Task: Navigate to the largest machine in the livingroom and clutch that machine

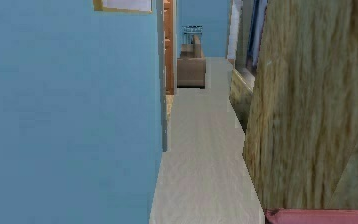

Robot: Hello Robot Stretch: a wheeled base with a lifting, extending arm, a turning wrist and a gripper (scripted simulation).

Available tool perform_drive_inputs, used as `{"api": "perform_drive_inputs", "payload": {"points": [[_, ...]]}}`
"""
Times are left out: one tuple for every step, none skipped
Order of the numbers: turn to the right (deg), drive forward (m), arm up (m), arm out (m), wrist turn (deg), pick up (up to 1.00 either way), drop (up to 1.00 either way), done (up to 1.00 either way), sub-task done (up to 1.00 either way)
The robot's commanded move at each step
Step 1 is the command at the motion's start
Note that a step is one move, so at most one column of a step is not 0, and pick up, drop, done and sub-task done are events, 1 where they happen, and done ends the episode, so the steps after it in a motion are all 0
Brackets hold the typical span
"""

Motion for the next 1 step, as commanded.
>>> {"api": "perform_drive_inputs", "payload": {"points": [[0.0, 0.0, 0.5, 0.0, 0.0, 0.0, 0.0, 0.0, 0.0]]}}
